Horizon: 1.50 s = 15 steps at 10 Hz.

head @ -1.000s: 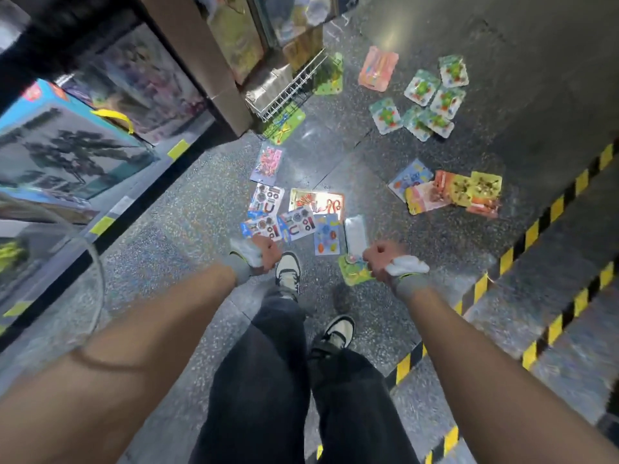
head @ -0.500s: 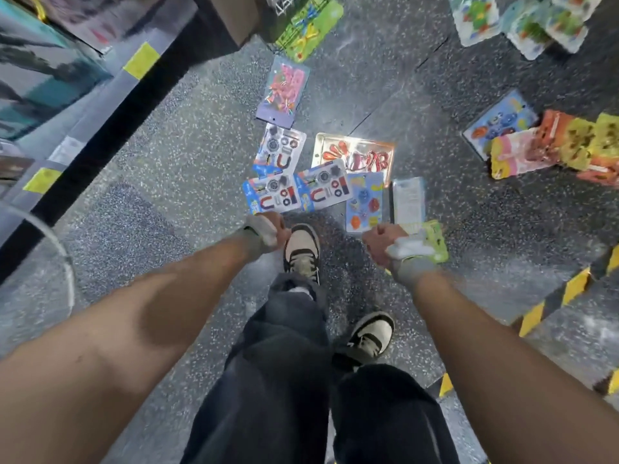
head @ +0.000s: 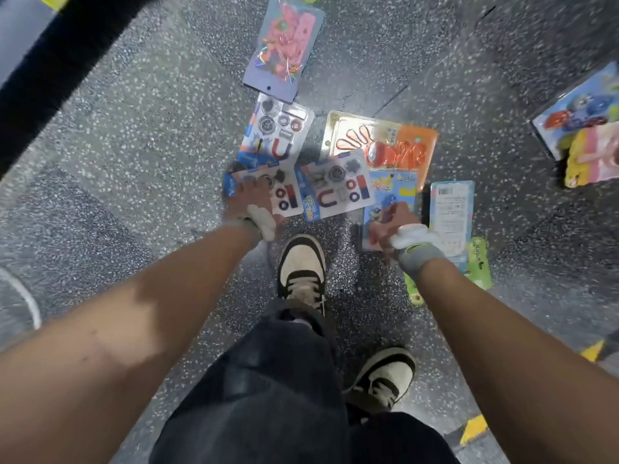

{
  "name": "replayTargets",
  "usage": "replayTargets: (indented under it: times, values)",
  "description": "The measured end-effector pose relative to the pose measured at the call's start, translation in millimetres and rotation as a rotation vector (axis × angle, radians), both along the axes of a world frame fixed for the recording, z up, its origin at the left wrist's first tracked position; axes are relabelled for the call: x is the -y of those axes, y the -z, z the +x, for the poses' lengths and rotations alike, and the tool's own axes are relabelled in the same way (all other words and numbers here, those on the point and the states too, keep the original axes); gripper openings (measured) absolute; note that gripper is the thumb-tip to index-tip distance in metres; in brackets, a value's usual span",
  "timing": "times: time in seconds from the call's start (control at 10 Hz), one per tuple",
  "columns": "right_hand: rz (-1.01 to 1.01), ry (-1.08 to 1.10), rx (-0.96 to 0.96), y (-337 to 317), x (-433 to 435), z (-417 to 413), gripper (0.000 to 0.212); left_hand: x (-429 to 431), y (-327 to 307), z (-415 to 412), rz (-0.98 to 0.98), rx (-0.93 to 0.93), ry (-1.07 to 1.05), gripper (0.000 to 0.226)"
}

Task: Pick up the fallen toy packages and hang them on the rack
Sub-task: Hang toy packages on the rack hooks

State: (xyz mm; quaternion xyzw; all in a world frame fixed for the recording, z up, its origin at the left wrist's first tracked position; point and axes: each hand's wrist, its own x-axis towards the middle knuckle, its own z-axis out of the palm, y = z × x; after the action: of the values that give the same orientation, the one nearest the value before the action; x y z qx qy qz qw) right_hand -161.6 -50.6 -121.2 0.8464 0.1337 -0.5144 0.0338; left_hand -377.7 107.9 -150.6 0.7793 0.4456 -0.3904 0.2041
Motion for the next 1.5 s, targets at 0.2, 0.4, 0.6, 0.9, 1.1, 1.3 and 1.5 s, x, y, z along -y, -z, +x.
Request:
replayTargets:
  times: [0.2, 0.4, 0.6, 0.9, 1.1, 1.3, 1.5]
  values:
    - [0.103, 0.032, -0.016, 32.5, -33.1, 1.2, 0.043, -17.6, 24.0, 2.2, 0.075, 0.116, -0.012, 0.093]
    - [0.157, -0.168, 0.038, 53.2, -64.8, 6.2, 0.067, -32.2, 39.9, 12.8, 0.166, 0.105, 0.039, 0.059]
    - [0.161, -0.245, 0.08, 67.8, -91.0, 0.3, 0.077, -49.6, 38.9, 22.6, 0.089, 0.032, 0.149, 0.061]
    - [0.104, -0.31, -0.037, 37.5, -107.6, 6.7, 0.035, -55.2, 22.5, 20.7, -0.141, 0.029, -0.028, 0.058]
    - [0.167, -0.069, -0.085, -78.3, -89.5, 17.6, 0.073, -53.6, -78.5, 15.9, -0.257, 0.155, -0.207, 0.046]
    - [0.232, 0.027, -0.085, -228.6, -79.6, 47.3, 0.073, -54.7, -236.3, 41.4, -0.256, 0.268, -0.422, 0.04]
    - [0.341, 0.157, -0.023, -388.8, -73.3, 78.0, 0.073, -62.8, -402.0, 66.1, -0.194, 0.272, -0.409, 0.061]
